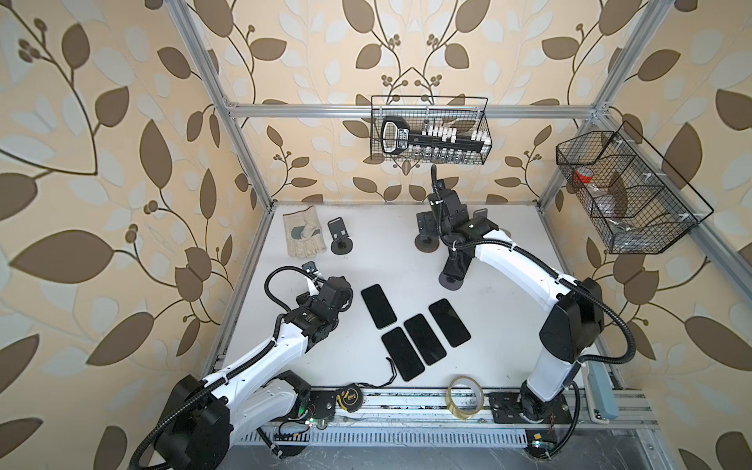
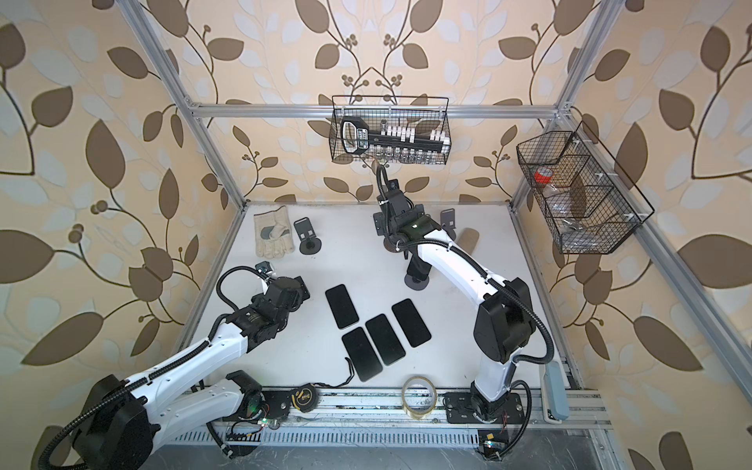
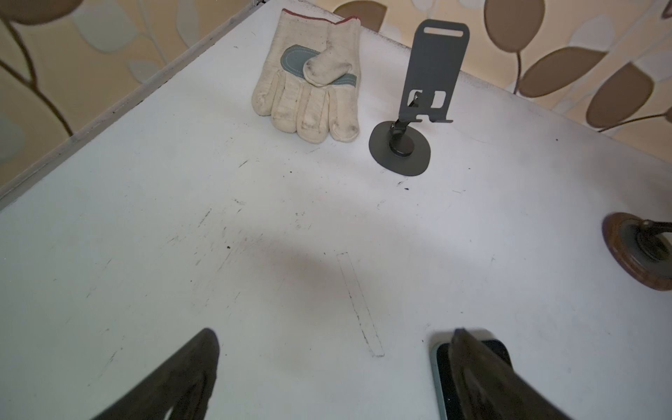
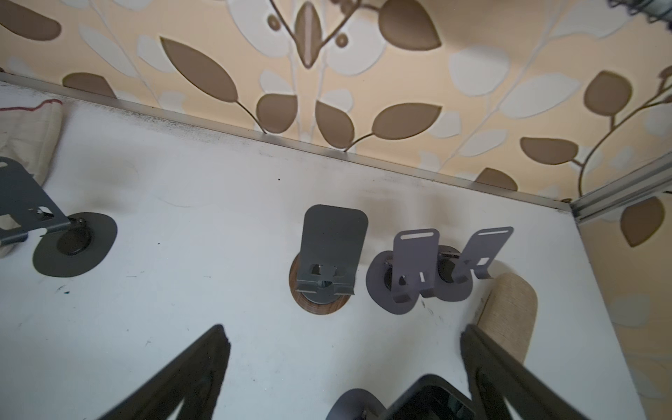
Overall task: Remove the phone from the phone stand
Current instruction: Place the phone stand at the top-center of the table, then remove the phone from the phone stand.
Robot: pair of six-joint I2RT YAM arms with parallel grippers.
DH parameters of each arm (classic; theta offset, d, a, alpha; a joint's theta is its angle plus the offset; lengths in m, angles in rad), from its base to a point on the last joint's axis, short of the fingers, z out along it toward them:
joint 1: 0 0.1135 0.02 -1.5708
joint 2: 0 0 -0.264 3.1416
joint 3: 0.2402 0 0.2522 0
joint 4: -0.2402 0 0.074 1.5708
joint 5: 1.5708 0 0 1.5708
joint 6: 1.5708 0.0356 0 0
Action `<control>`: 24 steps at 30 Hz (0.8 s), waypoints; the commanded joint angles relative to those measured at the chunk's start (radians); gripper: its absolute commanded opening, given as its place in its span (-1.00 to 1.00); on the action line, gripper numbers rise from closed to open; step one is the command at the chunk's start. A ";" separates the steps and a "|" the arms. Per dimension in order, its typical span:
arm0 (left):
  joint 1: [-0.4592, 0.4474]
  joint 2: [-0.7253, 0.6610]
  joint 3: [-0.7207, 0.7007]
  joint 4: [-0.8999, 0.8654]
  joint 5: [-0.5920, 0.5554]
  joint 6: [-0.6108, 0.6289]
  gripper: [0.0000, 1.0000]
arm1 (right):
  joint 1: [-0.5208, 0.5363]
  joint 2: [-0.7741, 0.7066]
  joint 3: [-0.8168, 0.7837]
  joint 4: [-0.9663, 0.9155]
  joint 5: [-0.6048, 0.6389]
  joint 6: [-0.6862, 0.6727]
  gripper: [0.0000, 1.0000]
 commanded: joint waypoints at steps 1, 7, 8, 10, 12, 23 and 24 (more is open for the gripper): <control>-0.008 -0.035 -0.034 0.070 0.036 0.004 0.98 | 0.099 -0.081 -0.130 0.153 0.276 -0.096 1.00; -0.007 0.003 -0.014 0.072 0.082 0.001 0.98 | 0.185 -0.066 -0.142 0.037 0.494 -0.043 1.00; -0.008 0.011 -0.012 0.072 0.089 0.000 0.98 | 0.177 -0.059 -0.121 -0.020 0.479 0.013 1.00; -0.007 0.025 -0.006 0.073 0.098 0.000 0.98 | 0.167 -0.056 -0.100 -0.105 0.457 0.127 1.00; -0.008 0.032 -0.001 0.071 0.100 0.000 0.98 | 0.158 -0.061 -0.093 -0.185 0.462 0.276 0.95; -0.008 0.029 0.009 0.040 0.068 0.002 0.98 | 0.040 -0.057 -0.057 -0.359 0.260 0.606 1.00; -0.008 0.033 0.012 0.036 0.064 0.003 0.98 | 0.031 -0.059 -0.060 -0.361 0.249 0.614 1.00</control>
